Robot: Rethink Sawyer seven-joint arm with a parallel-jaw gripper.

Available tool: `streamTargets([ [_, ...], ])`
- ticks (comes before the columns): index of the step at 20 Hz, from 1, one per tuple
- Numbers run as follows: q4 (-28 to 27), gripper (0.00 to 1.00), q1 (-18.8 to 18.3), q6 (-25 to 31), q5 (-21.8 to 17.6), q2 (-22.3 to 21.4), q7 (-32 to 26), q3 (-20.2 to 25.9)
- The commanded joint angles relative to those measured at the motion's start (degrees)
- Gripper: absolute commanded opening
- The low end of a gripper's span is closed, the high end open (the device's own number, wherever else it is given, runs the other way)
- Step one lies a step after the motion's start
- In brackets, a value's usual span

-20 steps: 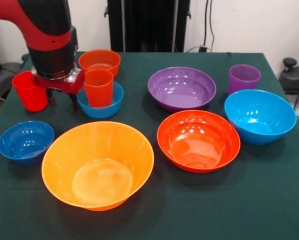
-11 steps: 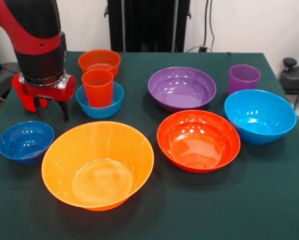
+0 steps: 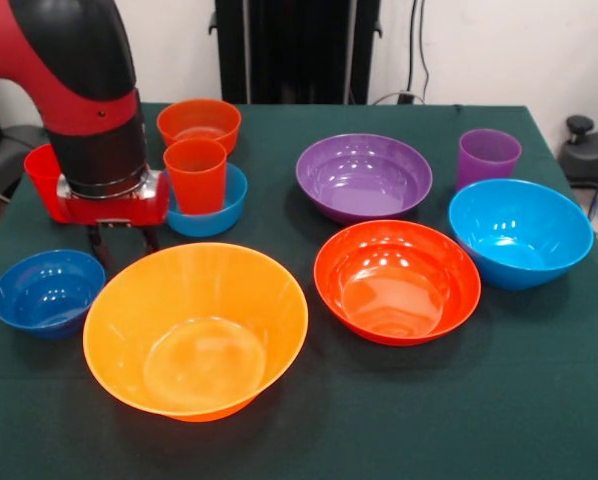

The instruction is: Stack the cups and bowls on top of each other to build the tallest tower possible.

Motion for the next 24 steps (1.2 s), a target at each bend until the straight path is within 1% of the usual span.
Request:
streamTargets([
  [1,-3.77,1.0,0.51,1.59,-4.51,3.47,-18.97,5.44],
  [5,-5.25,1.0,1.05,2.51,-4.67,3.83,-18.71,5.23],
  [8,-6.4,1.0,2.22,5.7,-4.02,2.49,-17.95,4.76],
  [13,-7.72,1.0,2.77,8.24,-3.67,1.53,-18.49,4.71],
  [21,-7.51,1.0,3.22,11.81,-2.35,-0.02,-16.61,4.29],
  [24,-5.88,1.0,2.73,12.0,-1.56,-0.15,-15.38,4.37],
])
